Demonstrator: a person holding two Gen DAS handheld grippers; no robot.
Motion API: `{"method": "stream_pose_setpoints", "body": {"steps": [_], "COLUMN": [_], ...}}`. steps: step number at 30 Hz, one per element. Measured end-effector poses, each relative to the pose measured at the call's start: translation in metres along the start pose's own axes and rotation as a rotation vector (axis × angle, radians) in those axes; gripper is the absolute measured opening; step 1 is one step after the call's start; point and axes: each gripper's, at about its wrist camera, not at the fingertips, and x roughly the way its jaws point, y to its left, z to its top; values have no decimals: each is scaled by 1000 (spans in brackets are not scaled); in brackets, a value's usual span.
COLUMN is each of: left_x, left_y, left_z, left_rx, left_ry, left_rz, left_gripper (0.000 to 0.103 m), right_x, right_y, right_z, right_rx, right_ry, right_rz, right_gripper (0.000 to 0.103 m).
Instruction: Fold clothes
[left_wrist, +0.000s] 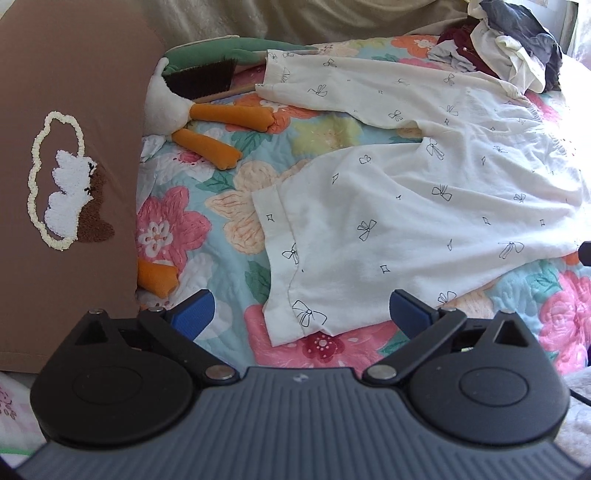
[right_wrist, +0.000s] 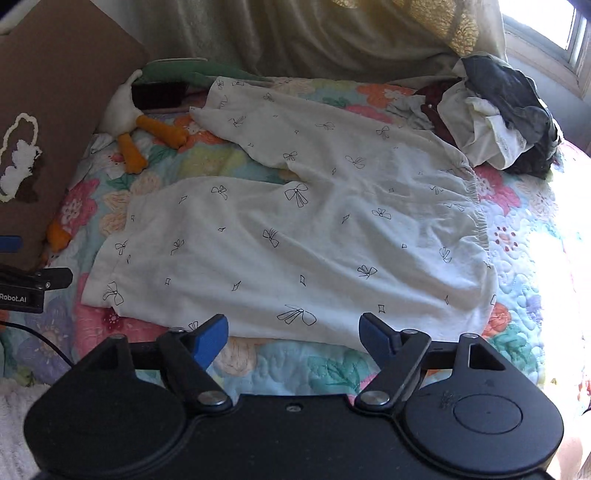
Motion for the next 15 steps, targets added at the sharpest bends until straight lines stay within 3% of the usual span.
{"method": "stream_pose_setpoints", "body": {"steps": [6, 15], "left_x": [-7, -17], "left_y": [-18, -36], "left_z": [-6, -17], "left_rx": [51, 153], "left_ry": [-9, -51], "left_rz": [-39, -66], "left_gripper": [103, 103], "right_x": [-5, -25], "right_y": [3, 7], "right_z": [-3, -1], "right_rx": [35, 38], "right_ry": [29, -23], "right_rz": [2, -41], "right_gripper": [83, 84]}}
